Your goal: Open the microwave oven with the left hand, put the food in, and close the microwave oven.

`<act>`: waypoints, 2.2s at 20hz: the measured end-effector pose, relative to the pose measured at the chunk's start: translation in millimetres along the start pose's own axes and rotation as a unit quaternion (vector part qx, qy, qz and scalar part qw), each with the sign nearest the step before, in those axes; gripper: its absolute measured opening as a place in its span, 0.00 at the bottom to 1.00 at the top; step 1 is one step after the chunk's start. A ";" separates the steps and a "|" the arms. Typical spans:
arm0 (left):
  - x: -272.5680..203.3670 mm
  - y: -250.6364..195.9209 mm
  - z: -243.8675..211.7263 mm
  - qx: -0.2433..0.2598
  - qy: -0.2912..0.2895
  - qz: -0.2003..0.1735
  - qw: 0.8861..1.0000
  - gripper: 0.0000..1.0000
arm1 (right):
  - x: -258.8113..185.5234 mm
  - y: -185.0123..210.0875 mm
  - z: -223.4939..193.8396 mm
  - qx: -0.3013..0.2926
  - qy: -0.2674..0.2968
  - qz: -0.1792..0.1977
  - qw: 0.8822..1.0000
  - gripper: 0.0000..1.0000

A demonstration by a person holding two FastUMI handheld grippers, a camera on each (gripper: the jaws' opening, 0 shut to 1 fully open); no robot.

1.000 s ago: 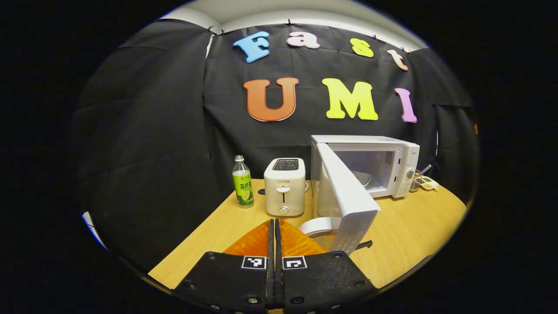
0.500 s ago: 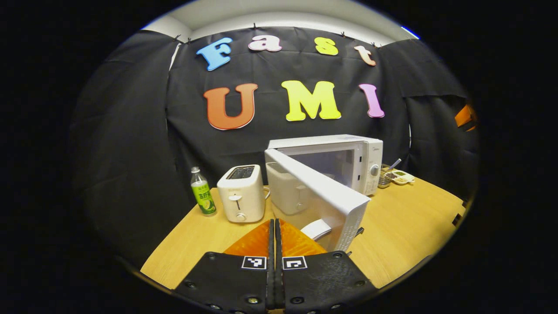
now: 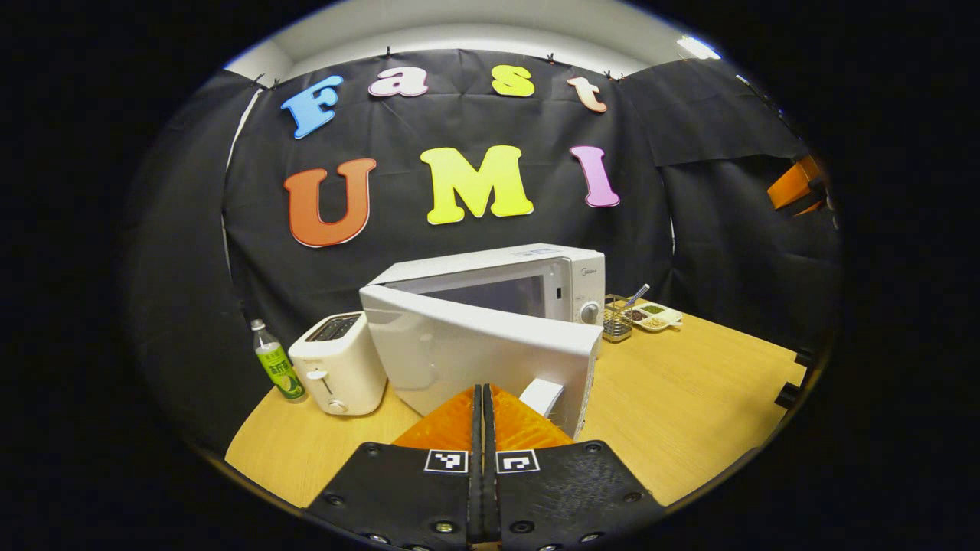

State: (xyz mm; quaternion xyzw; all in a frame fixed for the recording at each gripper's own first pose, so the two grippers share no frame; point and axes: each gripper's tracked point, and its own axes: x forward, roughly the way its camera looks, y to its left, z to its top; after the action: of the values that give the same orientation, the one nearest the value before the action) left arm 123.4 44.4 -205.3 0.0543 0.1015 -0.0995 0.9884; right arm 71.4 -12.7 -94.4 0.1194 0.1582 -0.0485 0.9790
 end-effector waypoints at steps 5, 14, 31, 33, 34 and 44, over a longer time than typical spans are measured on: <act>41.0 -34.4 14.1 0.007 -0.008 -0.025 1.000 0.00 | 4.1 -22.4 8.8 -0.006 -0.004 -0.013 1.000 0.92; 121.9 -64.0 30.8 0.010 -0.011 -0.038 0.999 0.00 | 21.1 -57.6 22.7 -0.016 0.003 -0.034 0.999 0.92; 219.4 -82.6 54.6 -0.012 -0.014 -0.025 1.000 0.00 | 54.5 -88.4 42.7 -0.011 0.014 -0.044 0.999 1.00; 220.5 -82.0 54.3 -0.014 -0.012 -0.020 1.000 0.00 | 56.9 -92.5 42.5 -0.009 0.019 -0.045 0.999 1.00; 220.6 -82.4 53.7 -0.015 -0.012 -0.021 1.000 0.00 | 58.0 -94.4 42.1 -0.007 0.020 -0.045 0.999 0.92; 230.5 -78.5 54.6 -0.018 -0.004 -0.011 1.000 0.00 | 65.3 -87.6 41.7 -0.014 0.028 -0.027 0.999 1.00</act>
State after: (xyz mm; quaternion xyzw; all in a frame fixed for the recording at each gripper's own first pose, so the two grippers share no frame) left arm 338.7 -81.8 -207.7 0.0353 0.1002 -0.1089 0.9884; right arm 133.9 -111.6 -96.1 0.1025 0.1889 -0.0695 0.9742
